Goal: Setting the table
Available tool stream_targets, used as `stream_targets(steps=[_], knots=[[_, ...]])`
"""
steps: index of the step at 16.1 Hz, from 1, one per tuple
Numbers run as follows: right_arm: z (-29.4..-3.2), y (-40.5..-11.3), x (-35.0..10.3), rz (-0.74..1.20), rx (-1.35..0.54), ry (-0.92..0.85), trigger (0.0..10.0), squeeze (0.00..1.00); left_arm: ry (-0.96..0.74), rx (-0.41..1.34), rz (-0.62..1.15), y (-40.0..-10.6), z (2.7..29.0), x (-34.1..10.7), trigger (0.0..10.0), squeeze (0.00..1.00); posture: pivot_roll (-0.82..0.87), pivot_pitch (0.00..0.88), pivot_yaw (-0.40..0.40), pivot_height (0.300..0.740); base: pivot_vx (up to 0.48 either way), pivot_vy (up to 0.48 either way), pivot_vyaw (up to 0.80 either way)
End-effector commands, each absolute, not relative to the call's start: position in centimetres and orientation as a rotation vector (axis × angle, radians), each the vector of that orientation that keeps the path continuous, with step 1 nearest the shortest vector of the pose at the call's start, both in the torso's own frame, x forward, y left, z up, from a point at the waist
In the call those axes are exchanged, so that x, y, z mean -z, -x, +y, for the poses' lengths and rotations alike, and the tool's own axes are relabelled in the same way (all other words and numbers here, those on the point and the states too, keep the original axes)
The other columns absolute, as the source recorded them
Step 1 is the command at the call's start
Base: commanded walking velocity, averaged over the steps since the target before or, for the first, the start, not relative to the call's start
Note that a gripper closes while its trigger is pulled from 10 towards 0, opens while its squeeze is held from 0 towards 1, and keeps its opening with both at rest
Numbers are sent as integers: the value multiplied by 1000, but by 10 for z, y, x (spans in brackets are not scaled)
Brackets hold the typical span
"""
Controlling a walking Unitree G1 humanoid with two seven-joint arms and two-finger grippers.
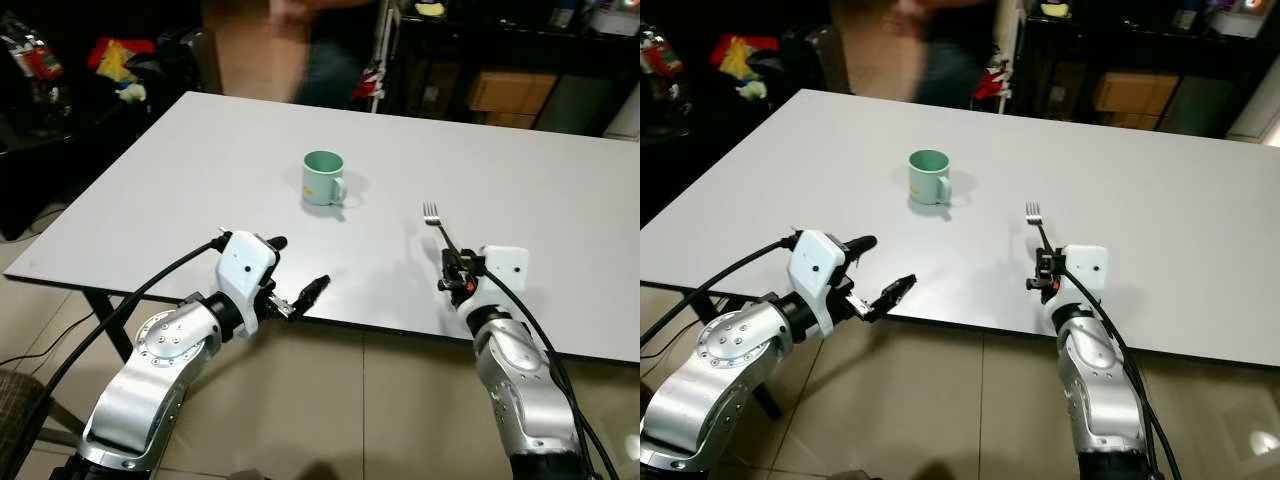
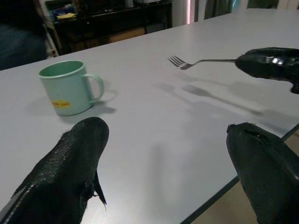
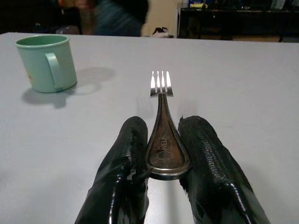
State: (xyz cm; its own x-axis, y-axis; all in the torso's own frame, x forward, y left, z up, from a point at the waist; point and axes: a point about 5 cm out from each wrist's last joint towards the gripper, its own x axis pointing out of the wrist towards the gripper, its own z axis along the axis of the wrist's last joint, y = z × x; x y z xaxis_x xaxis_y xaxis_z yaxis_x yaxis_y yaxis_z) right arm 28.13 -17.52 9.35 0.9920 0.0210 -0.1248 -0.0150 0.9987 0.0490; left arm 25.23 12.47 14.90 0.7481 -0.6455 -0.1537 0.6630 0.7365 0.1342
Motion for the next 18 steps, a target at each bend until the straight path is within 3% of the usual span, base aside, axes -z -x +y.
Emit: stream_targets(steps=[1, 4, 18], knots=[[-178, -290, -101, 88, -23, -40, 10000, 0, -193, 732, 82, -256, 123, -154, 10000, 0, 63, 0, -50, 740, 0, 0, 0], [-170, -295, -104, 56, -65, -59, 10000, 0, -182, 698, 54, -260, 125, -159, 10000, 0, 69, 0, -75, 740, 0, 0, 0], [-158, -318, -87, 110, -113, -154, 10000, 0, -214, 737, 96, -254, 129, -158, 10000, 0, 100, 0, -53, 740, 0, 0, 0]])
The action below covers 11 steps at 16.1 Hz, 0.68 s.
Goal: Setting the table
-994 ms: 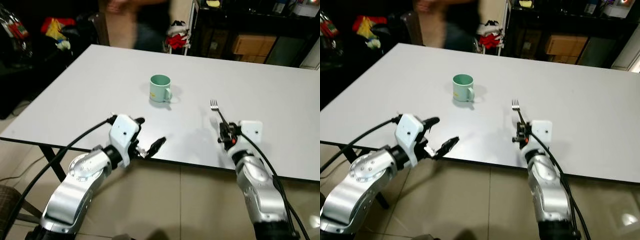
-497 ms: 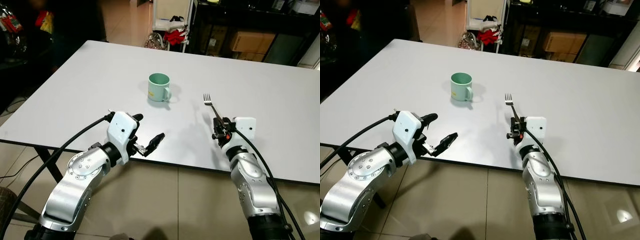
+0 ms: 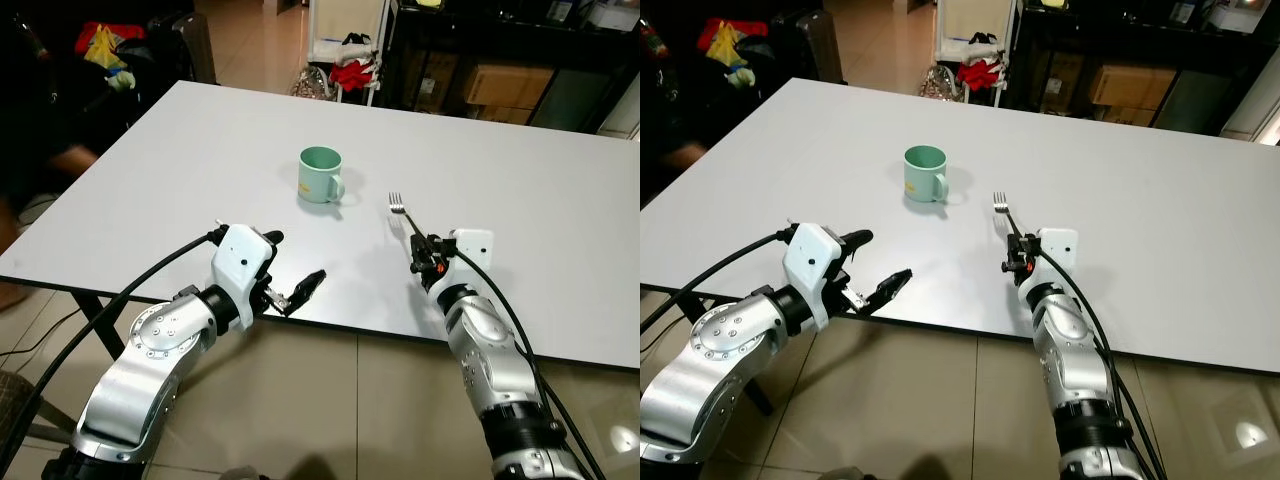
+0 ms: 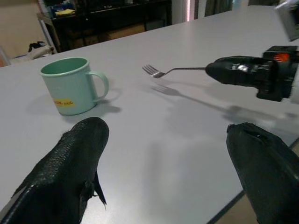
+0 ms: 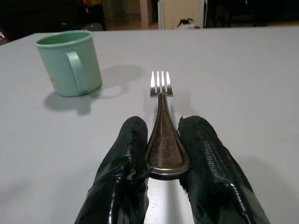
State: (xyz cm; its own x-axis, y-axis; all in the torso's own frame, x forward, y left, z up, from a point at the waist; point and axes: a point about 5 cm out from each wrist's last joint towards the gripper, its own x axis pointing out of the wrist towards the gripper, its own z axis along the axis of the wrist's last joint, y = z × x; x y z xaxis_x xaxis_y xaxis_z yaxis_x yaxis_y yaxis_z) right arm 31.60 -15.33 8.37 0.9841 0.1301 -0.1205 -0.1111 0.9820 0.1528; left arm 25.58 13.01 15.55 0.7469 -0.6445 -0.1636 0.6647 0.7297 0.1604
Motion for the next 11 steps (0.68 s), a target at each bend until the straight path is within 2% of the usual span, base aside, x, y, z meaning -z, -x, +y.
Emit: stream_targets(steps=[1, 7, 11], knots=[[-158, -319, -85, 121, -113, -161, 10000, 0, -223, 751, 108, -253, 128, -156, 10000, 0, 100, 0, -53, 740, 0, 0, 0], [-158, -316, -63, 203, -110, -196, 10000, 0, -215, 843, 212, -239, 128, -145, 10000, 0, 106, 0, -55, 740, 0, 0, 0], [-156, -310, -48, 270, -106, -205, 10000, 0, -231, 839, 225, -240, 133, -145, 10000, 0, 107, 0, -54, 740, 0, 0, 0]])
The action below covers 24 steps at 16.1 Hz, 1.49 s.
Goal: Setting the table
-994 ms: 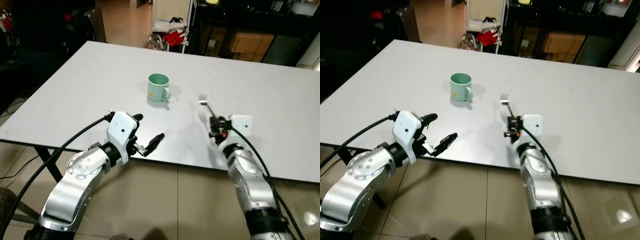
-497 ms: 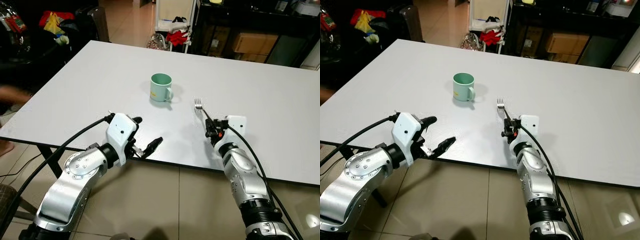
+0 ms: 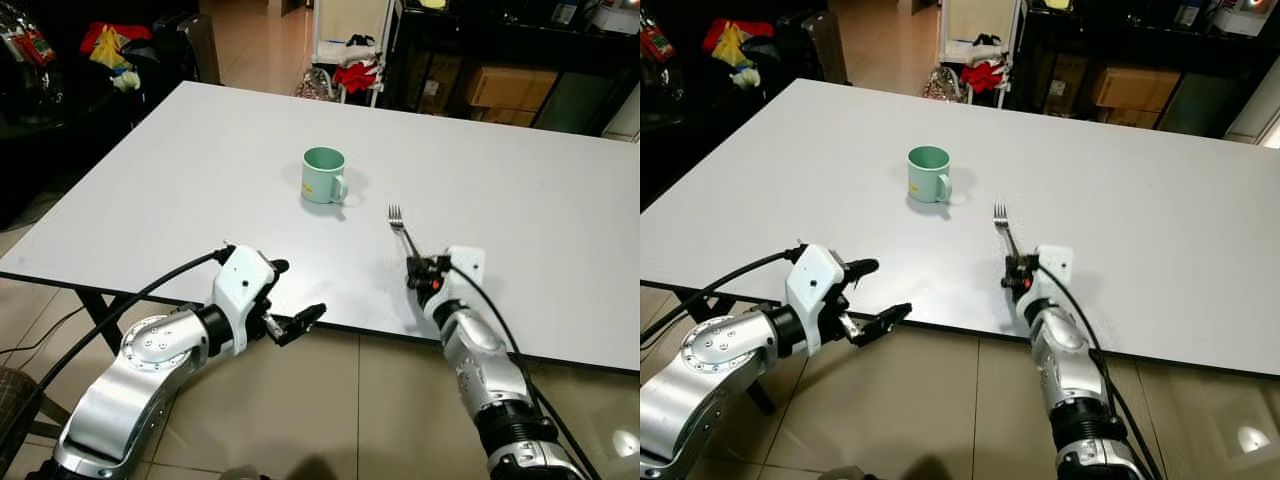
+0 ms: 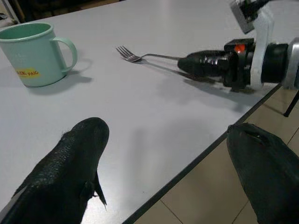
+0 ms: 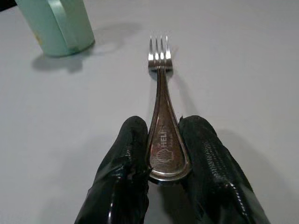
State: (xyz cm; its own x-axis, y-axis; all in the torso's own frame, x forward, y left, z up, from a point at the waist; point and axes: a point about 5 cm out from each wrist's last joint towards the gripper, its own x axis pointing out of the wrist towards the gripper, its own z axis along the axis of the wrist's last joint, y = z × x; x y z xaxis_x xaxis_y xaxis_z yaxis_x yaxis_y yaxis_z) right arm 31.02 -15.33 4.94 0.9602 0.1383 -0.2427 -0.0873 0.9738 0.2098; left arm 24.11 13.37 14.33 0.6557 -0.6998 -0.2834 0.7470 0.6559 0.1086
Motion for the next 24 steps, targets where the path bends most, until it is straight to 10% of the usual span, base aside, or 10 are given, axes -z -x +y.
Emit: stream_targets(steps=[1, 7, 8, 9, 10, 24], knots=[[-155, -309, -44, 282, -102, -202, 10000, 0, -232, 839, 225, -240, 133, -146, 10000, 0, 109, 0, -54, 740, 0, 0, 0], [-149, -305, -33, 324, -72, -189, 10000, 0, -238, 841, 227, -241, 135, -147, 10000, 0, 113, 0, -53, 740, 0, 0, 0], [-146, -305, -32, 326, -79, -190, 10000, 184, -241, 839, 227, -241, 135, -147, 10000, 0, 114, 0, -54, 740, 0, 0, 0], [-146, -305, -32, 327, -78, -189, 10000, 694, -242, 838, 227, -241, 135, -147, 10000, 0, 114, 0, -54, 740, 0, 0, 0], [-145, -305, -32, 327, -75, -191, 10000, 1000, -244, 837, 226, -241, 136, -147, 10000, 0, 115, 0, -55, 740, 0, 0, 0], [-161, -286, -89, 99, -120, -129, 10000, 1000, -231, 752, 165, -247, 144, -151, 10000, 0, 92, 0, -56, 740, 0, 0, 0]])
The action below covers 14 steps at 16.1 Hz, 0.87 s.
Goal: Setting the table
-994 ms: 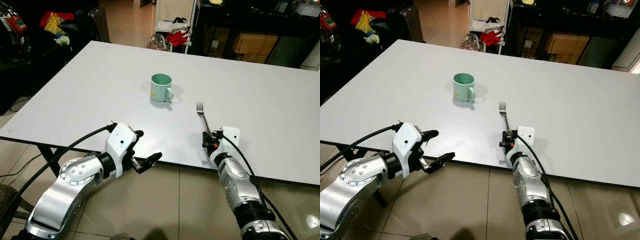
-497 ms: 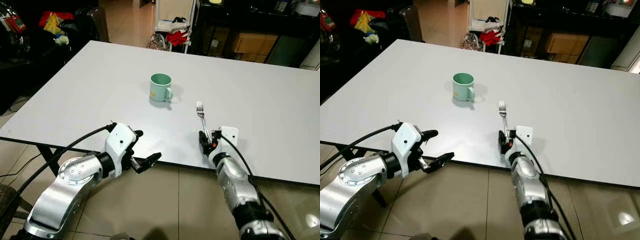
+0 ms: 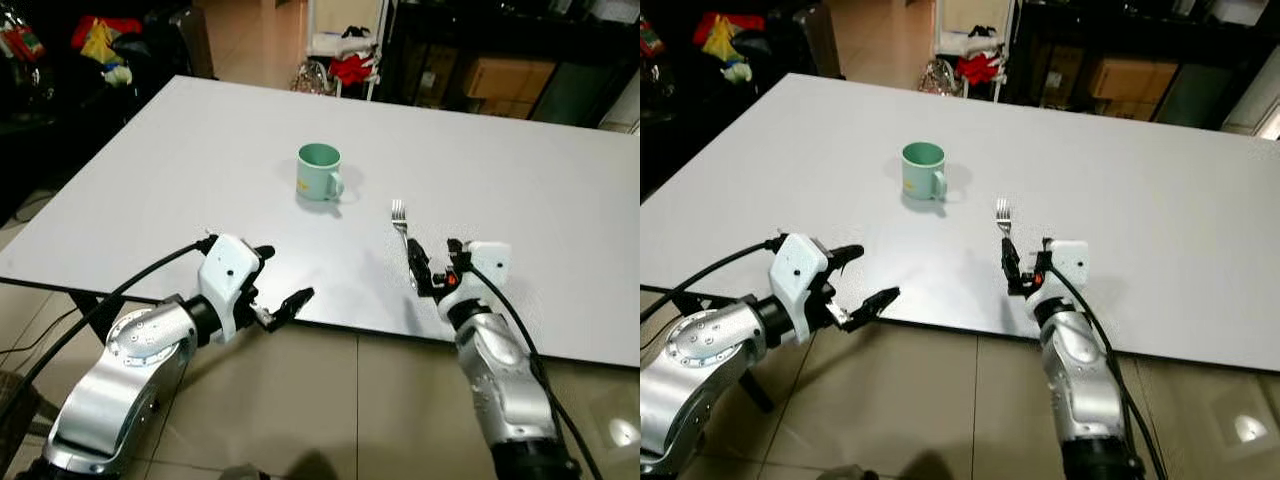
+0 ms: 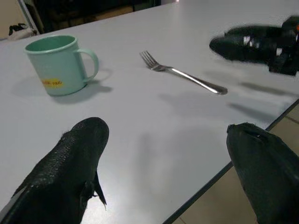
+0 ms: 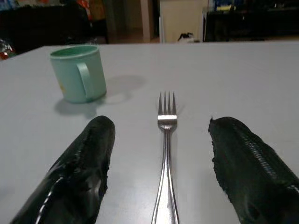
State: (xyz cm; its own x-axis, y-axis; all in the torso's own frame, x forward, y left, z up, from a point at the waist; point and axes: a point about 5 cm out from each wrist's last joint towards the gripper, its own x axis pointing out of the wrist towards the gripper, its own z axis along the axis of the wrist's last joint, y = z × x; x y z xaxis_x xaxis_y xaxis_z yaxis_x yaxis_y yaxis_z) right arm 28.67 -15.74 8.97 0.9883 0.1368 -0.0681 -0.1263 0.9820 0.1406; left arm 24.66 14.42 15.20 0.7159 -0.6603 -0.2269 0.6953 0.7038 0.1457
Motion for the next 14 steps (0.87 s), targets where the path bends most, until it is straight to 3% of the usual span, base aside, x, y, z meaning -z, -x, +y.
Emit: stream_targets(steps=[1, 2, 3, 4, 14], knots=[[-163, -286, -86, 131, -107, -123, 10000, 1000, -230, 754, 164, -248, 142, -150, 10000, 0, 91, 0, -55, 740, 0, 0, 0], [-165, -289, -83, 182, -108, -135, 10000, 788, -233, 757, 165, -249, 141, -149, 10000, 0, 89, 0, -52, 740, 0, 0, 0], [-165, -290, -83, 201, -114, -142, 10000, 788, -236, 759, 166, -249, 140, -149, 10000, 0, 89, 0, -52, 740, 0, 0, 0], [-163, -291, -82, 227, -144, -160, 10000, 0, -239, 761, 171, -249, 140, -148, 10000, 0, 88, 0, -50, 740, 0, 0, 0], [-157, -304, -62, 445, -254, -300, 10000, 0, -258, 757, 177, -250, 144, -148, 10000, 0, 100, 0, -50, 740, 0, 0, 0]])
